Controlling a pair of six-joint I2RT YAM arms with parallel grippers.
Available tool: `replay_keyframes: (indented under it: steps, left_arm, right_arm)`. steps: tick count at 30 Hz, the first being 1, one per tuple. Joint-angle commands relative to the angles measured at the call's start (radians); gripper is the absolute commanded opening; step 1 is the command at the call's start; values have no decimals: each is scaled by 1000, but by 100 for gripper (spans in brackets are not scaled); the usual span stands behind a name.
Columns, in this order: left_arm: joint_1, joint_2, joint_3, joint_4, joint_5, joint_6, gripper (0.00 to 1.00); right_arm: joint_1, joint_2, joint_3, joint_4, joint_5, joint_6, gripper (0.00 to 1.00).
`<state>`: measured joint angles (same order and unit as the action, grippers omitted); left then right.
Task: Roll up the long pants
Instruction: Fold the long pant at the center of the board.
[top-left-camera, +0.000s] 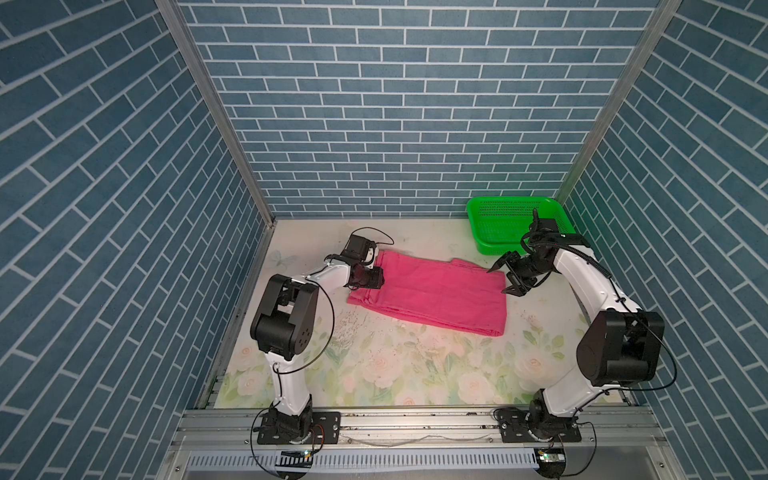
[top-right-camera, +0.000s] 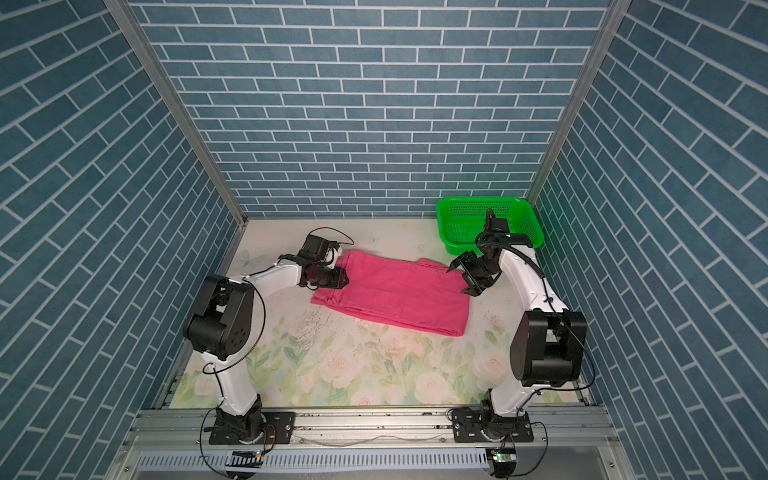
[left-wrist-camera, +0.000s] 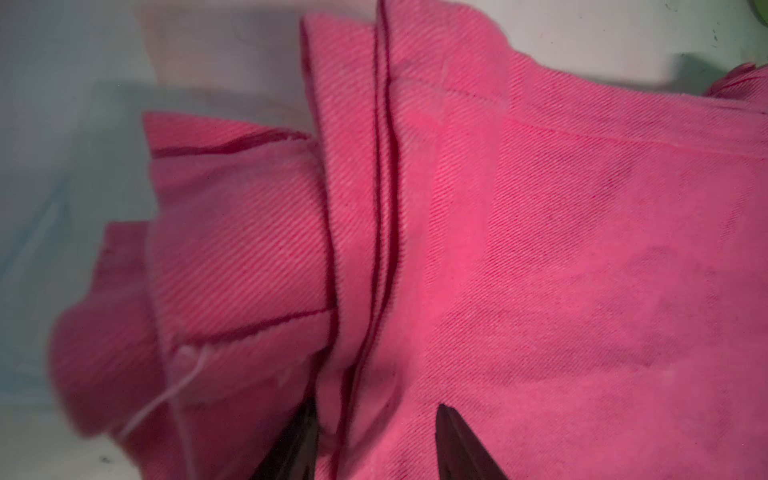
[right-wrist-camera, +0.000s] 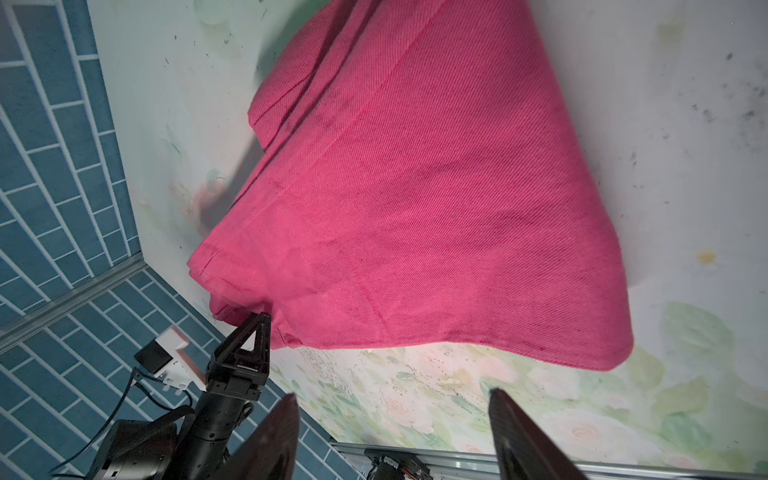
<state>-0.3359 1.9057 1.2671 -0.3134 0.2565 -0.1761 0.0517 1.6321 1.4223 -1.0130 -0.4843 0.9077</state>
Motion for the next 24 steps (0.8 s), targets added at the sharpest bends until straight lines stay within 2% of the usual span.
replay_keyframes:
  steps: [1,6,11,19,21,24]
  left_arm:
    - [0,5,33,-38,-47,38,50]
    - [0,27,48,-45,-62,58,50]
    - [0,74,46,-32,-13,50,50]
    - [-3,59,44,1,48,0,48]
    - [-5,52,46,-1,65,-7,40]
    - [-6,34,40,5,111,-27,17]
  right_arm:
    - [-5,14,18,-19,-5,-13,72]
    - [-5,18,14,-15,-8,-13,72]
    - [-6,26,28,-23,-8,-16,72]
    - [-7,32,26,-26,-5,-20,71]
    - [-7,35,24,-23,-7,-21,70]
    - [-7,38,23,-21,-7,-21,70]
